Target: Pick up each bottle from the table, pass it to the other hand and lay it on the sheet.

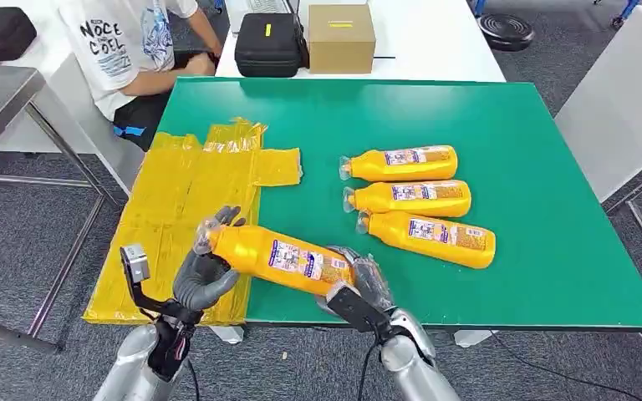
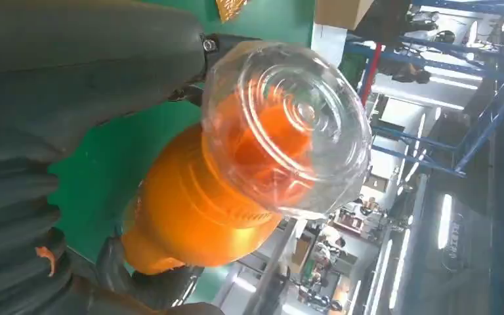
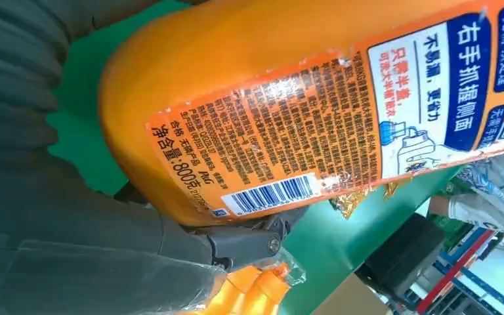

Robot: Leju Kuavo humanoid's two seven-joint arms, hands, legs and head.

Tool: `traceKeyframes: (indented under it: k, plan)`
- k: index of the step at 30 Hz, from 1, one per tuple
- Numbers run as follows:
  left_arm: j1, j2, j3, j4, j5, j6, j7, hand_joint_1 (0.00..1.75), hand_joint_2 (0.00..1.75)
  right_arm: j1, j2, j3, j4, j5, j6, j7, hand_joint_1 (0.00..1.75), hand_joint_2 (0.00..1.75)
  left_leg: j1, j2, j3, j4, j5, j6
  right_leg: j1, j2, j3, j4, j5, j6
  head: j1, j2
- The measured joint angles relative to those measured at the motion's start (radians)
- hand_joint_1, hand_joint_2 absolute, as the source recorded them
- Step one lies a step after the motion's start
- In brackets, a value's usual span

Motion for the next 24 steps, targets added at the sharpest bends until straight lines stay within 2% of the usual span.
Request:
traceKeyframes:
  k: [13, 24]
  plan:
    - [-0.022, 0.000, -0.027, 0.029, 0.022, -0.007, 0.005, 0.00, 1.75, -0.008, 0.017, 0.006, 0.026, -0.010, -0.009, -0.012, 1.75, 1.75, 0.000, 0.000, 0.000, 0.000, 0.000, 0.000, 0.000, 0.000, 0.000, 0.000, 0.000, 0.000, 0.000, 0.000]
    - [-0.050, 0.000, -0.047, 0.055, 0.025, -0.001, 0.000, 0.00, 1.75, -0.030, 0.055, 0.067, 0.058, -0.004, 0.019, -0.008, 1.75, 1.75, 0.000, 0.000, 0.000, 0.000, 0.000, 0.000, 0.000, 0.000, -0.001, 0.000, 0.000, 0.000, 0.000, 0.000]
